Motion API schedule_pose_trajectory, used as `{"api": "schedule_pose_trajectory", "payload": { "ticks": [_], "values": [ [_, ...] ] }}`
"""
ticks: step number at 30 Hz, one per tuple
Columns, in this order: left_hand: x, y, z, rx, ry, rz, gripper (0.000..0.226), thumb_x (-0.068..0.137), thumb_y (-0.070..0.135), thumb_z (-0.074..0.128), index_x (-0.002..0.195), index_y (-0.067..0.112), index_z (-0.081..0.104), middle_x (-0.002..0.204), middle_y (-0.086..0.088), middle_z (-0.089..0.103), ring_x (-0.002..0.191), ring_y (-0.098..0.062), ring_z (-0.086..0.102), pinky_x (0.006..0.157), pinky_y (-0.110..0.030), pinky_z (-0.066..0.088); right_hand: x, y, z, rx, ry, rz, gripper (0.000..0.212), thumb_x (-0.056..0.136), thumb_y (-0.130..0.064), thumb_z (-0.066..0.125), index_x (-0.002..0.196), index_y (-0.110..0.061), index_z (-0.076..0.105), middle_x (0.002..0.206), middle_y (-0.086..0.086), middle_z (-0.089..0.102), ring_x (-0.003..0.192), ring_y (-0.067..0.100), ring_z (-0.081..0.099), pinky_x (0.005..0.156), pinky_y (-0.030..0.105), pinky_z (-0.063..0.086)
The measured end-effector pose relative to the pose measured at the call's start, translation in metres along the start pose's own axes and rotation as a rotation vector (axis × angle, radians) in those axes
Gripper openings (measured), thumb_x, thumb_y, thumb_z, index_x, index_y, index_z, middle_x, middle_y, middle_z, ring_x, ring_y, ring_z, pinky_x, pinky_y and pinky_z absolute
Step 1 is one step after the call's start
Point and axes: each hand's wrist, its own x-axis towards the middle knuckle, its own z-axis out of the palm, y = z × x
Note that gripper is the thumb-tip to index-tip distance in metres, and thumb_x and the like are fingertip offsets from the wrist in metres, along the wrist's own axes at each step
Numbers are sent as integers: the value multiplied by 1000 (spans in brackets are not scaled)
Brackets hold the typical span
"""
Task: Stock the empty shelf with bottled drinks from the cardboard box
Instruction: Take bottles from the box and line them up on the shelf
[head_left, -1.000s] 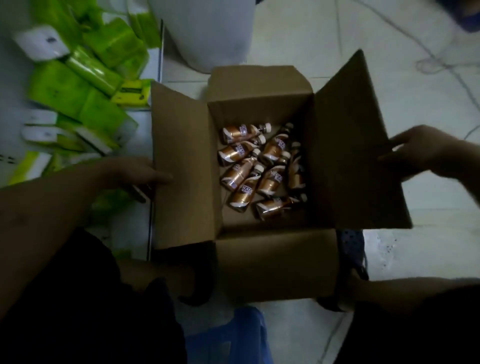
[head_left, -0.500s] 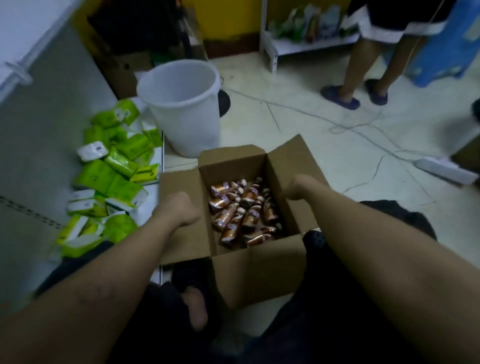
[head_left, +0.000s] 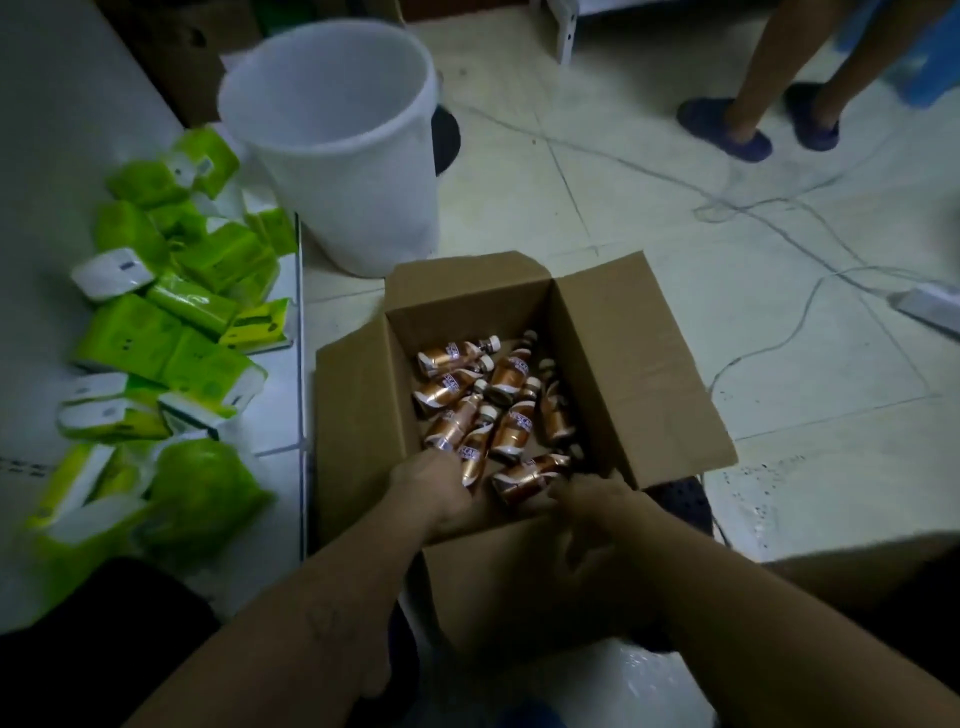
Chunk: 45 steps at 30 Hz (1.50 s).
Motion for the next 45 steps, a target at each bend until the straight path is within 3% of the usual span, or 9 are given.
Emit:
{"api": "schedule_pose_trajectory", "payload": {
  "ticks": [5, 11, 16, 19, 26, 35, 37, 41, 45],
  "values": [
    [81, -7, 34, -43, -80, 32, 39, 81, 42, 62, 114, 21, 58, 117, -6, 61, 103, -25, 60, 88, -38, 50, 74, -11, 24, 85, -81, -140, 46, 92, -35, 55, 136, -24, 47, 139, 9, 45, 124, 29, 46, 106, 44, 39],
    [102, -10, 55, -101, -103, -14, 42, 85, 33, 59, 123, 16, 55, 123, -9, 57, 111, -28, 56, 93, -38, 48, 75, -22, 30, 129, -134, -267, 47, 92, -27, 56, 138, -29, 48, 136, 6, 51, 126, 26, 48, 104, 41, 40],
    [105, -12, 57, -288, -55, -60, 49, 79, 34, 67, 122, 16, 53, 122, -8, 56, 108, -29, 56, 93, -42, 49, 81, -43, 42, 423, -102, -112, 42, 96, -21, 52, 137, -11, 50, 138, 13, 52, 128, 32, 48, 101, 37, 38],
    [86, -19, 59, -311, -38, -53, 59, 78, 42, 70, 129, 18, 51, 128, -6, 54, 113, -27, 54, 97, -44, 47, 70, -55, 53, 378, 21, -84, 40, 98, -21, 47, 134, -4, 52, 138, 17, 52, 129, 32, 47, 103, 36, 36],
    [79, -35, 57, -413, -21, -126, 76, 76, 29, 70, 142, 9, 38, 142, -14, 43, 126, -33, 45, 107, -43, 37, 57, -71, 51, 202, -45, -167, 60, 85, -30, 66, 141, -31, 43, 142, 8, 44, 129, 30, 43, 104, 43, 39],
    [112, -14, 73, -486, -89, -238, 86, 81, 25, 70, 150, 12, 21, 154, -13, 19, 136, -35, 32, 112, -45, 30, 68, -47, 19, 310, -326, -295, 58, 88, -36, 61, 143, -34, 41, 144, 1, 44, 131, 24, 41, 105, 39, 37],
    [120, -14, 73, -547, -81, -273, 81, 82, 21, 70, 149, 12, 24, 153, -13, 22, 135, -34, 33, 111, -45, 32, 77, -39, 13, 467, -368, -215, 54, 87, -38, 61, 139, -30, 47, 141, -1, 46, 128, 22, 44, 102, 37, 38],
    [140, -20, 86, -574, -99, -317, 95, 82, 24, 71, 153, 15, 9, 152, -15, 26, 136, -35, 33, 111, -46, 30, 123, -28, 18, 1097, -197, 162, 31, 85, -41, 64, 109, -22, 60, 127, 7, 59, 110, 24, 58, 99, 42, 47],
    [161, -28, 111, -558, -29, -340, 98, 78, 30, 75, 151, 15, 12, 146, -16, 35, 134, -35, 37, 109, -47, 34, 173, -40, 37, 1457, -205, 450, 49, 86, -44, 64, 130, -26, 51, 141, 15, 42, 120, 36, 49, 97, 48, 47]
  ]
}}
